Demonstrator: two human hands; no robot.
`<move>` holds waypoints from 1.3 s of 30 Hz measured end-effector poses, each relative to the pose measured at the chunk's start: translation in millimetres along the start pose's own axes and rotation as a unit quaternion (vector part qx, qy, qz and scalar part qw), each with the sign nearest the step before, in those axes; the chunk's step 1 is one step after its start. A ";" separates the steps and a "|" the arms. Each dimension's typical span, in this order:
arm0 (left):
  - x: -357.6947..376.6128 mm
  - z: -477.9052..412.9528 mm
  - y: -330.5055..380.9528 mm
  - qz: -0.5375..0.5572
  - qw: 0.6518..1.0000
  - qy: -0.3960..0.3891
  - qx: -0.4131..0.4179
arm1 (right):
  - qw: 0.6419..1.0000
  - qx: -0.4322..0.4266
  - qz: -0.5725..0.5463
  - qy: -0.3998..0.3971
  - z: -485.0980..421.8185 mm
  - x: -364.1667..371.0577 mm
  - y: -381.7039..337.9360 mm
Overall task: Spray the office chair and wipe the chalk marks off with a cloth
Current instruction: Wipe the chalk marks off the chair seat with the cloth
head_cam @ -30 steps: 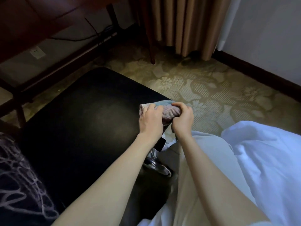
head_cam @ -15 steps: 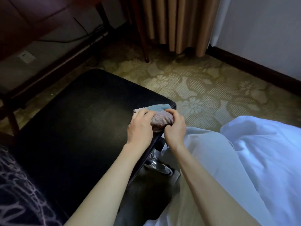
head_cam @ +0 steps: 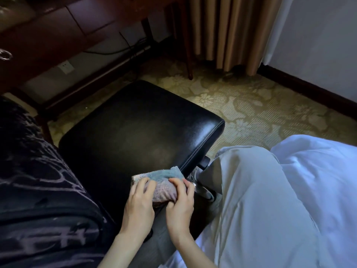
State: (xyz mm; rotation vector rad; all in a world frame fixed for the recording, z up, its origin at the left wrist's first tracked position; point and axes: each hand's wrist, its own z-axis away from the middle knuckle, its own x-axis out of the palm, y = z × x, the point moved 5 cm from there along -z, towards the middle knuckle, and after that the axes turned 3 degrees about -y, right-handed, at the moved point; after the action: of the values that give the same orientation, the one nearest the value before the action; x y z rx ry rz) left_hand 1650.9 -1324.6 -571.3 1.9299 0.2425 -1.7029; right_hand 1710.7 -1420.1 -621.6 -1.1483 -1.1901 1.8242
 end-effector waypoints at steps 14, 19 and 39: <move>11.4 -26.6 37.0 -0.020 1.000 -0.012 -0.015 | 0.999 -0.012 -0.032 0.041 -43.5 -38.8 -11.9; 30.8 -108.3 89.5 -0.009 1.000 -0.005 0.014 | 0.993 -0.004 0.012 0.114 -123.3 -80.2 -10.1; 27.5 -99.9 69.2 0.027 0.997 0.034 0.058 | 0.997 -0.031 -0.032 0.064 -117.8 -59.6 -10.0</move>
State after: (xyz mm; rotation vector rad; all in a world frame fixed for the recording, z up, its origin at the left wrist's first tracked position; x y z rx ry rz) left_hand 1774.8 -1337.4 -573.6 2.0625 0.1165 -1.6507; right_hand 1842.8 -1427.6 -617.1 -1.2282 -1.2034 1.6506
